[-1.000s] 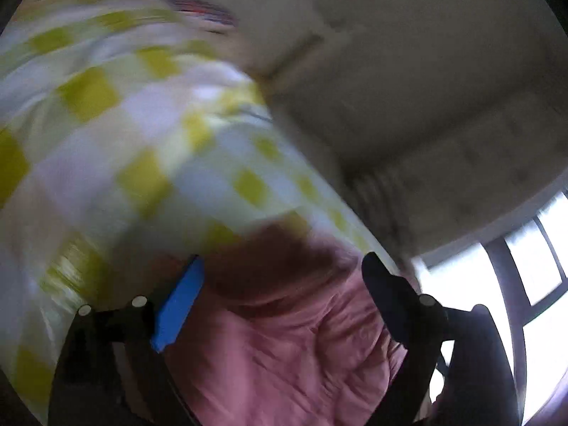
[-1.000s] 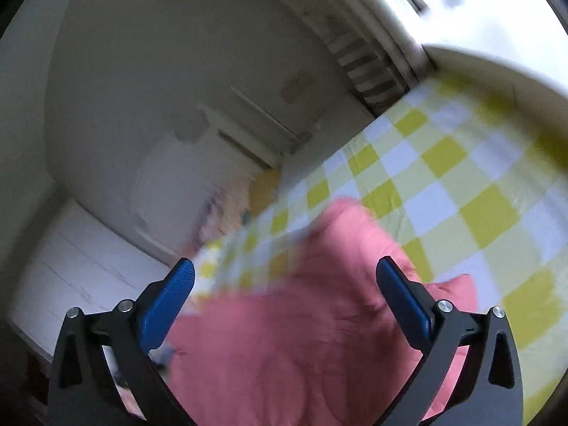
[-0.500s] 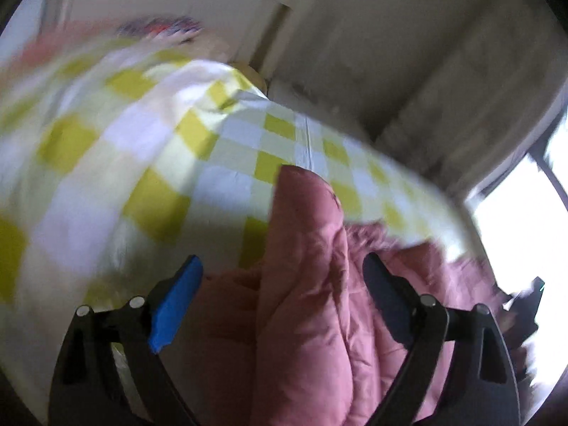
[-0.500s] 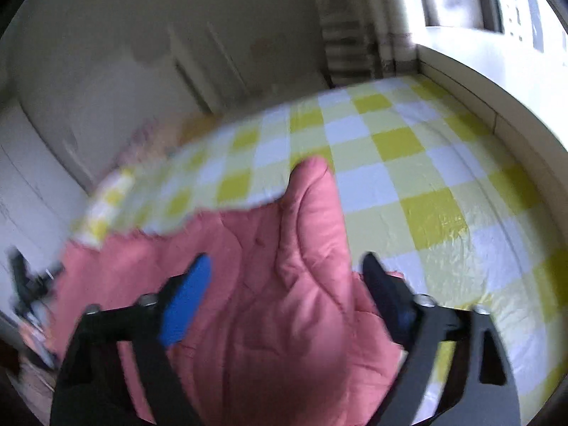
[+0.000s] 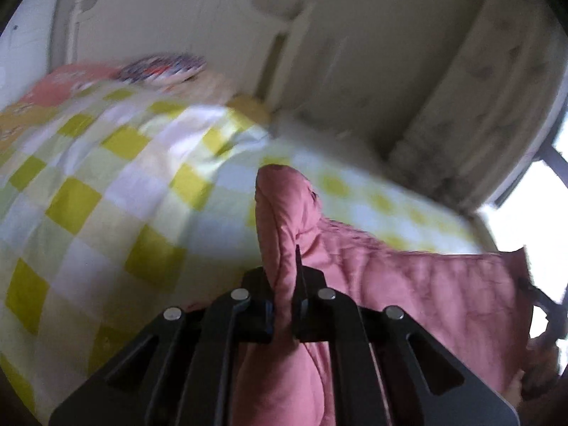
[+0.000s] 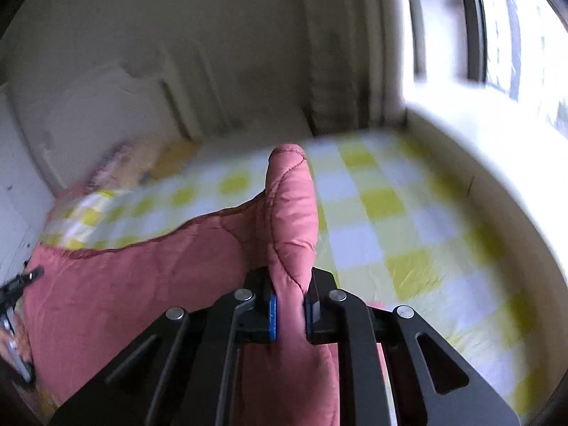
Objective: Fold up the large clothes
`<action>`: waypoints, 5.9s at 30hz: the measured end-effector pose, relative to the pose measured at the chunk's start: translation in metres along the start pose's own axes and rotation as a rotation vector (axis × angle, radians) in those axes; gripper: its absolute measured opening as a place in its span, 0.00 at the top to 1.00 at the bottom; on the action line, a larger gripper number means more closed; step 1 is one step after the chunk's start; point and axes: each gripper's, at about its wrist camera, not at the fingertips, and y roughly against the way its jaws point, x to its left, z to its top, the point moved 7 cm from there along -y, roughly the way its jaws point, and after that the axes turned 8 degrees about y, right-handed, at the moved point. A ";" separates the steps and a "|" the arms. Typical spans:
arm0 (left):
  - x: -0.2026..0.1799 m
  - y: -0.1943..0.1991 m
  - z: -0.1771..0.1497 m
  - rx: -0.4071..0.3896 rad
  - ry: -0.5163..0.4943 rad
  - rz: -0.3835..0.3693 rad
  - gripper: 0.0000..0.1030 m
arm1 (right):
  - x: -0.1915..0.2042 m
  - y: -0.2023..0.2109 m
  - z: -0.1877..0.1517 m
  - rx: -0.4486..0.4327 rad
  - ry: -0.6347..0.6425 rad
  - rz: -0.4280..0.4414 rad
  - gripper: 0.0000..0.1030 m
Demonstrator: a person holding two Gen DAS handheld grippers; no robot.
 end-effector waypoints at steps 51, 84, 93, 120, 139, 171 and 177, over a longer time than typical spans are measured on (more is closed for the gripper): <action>-0.095 -0.080 -0.076 0.049 -0.374 0.177 0.02 | 0.154 -0.012 -0.022 -0.013 0.422 0.072 0.05; -0.098 -0.077 -0.077 0.056 -0.363 0.160 0.02 | 0.160 0.023 -0.012 -0.066 0.507 0.078 0.04; -0.098 -0.076 -0.077 0.057 -0.350 0.167 0.02 | 0.183 -0.033 -0.050 -0.004 0.561 0.076 0.04; -0.059 -0.009 -0.030 -0.099 -0.173 0.163 0.02 | 0.164 0.028 -0.046 -0.052 0.390 0.195 0.04; -0.118 -0.016 -0.119 0.021 -0.384 0.078 0.02 | 0.134 0.028 -0.077 -0.009 0.428 0.090 0.04; -0.078 0.026 -0.150 -0.080 -0.360 0.119 0.02 | 0.155 0.029 -0.116 -0.013 0.530 0.081 0.04; -0.060 0.041 -0.141 -0.096 -0.304 0.112 0.02 | 0.119 0.059 -0.099 -0.056 0.445 0.020 0.05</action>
